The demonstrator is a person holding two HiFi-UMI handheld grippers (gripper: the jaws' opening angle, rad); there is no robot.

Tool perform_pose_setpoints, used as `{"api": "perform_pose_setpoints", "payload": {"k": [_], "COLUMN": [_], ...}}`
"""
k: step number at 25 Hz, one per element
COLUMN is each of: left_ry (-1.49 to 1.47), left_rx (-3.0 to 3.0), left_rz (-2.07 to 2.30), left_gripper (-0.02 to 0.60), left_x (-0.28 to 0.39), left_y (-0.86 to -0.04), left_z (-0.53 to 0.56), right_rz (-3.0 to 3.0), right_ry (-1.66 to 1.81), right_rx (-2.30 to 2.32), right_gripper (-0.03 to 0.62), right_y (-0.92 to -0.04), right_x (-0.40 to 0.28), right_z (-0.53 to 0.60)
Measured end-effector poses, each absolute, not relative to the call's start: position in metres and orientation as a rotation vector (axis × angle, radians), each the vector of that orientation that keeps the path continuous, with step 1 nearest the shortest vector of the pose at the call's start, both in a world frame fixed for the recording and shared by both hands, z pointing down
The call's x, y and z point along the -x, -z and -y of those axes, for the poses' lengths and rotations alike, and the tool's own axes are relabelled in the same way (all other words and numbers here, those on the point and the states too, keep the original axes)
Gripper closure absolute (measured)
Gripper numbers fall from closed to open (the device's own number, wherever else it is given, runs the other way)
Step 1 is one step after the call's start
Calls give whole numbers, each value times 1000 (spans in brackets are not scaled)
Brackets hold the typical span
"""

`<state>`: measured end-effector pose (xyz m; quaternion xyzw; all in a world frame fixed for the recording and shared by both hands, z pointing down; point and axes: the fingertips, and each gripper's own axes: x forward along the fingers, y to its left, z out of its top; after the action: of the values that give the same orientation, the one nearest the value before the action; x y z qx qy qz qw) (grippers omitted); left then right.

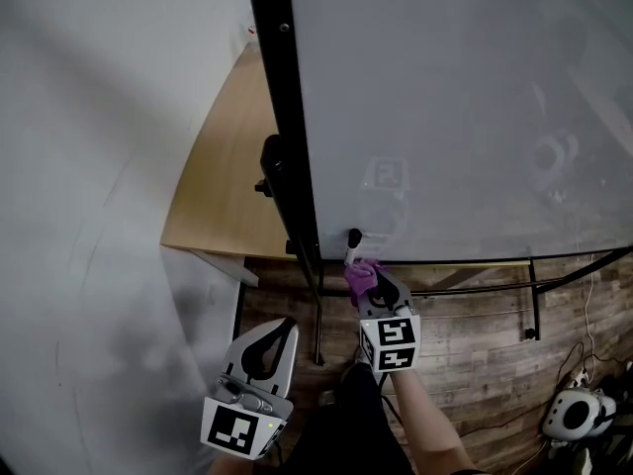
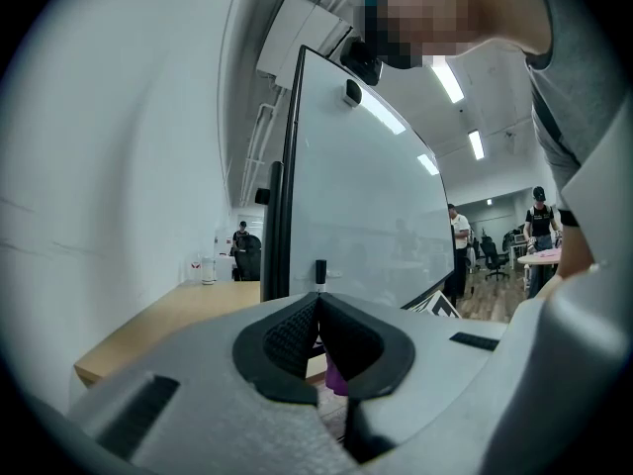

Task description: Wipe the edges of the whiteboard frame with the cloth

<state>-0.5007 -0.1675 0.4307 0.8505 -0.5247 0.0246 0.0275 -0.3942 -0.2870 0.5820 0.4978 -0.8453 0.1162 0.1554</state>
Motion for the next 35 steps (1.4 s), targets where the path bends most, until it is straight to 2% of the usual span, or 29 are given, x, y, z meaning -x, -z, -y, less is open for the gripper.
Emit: {"api": "perform_pose_setpoints", "payload": {"k": [25,31,35], "left_ry": [-26,41,-14], "left_rx": [-2759,-2802,-2767], "left_rz": [1425,1432,1407], "left_gripper": [563,563,563], "left_x": [447,442,433], "left_y": [-418,-414,-417], "left_z": [182,180,177], "right_rz": [2225,2207,2216], "right_ry": [-325,-298,-287], "right_rx": [-1698,-1663,-1624], "right_gripper": [493,491,491], "right_y": [-570,-569,-568], "right_x": [278,276,274], "right_z": [297,299,299]}}
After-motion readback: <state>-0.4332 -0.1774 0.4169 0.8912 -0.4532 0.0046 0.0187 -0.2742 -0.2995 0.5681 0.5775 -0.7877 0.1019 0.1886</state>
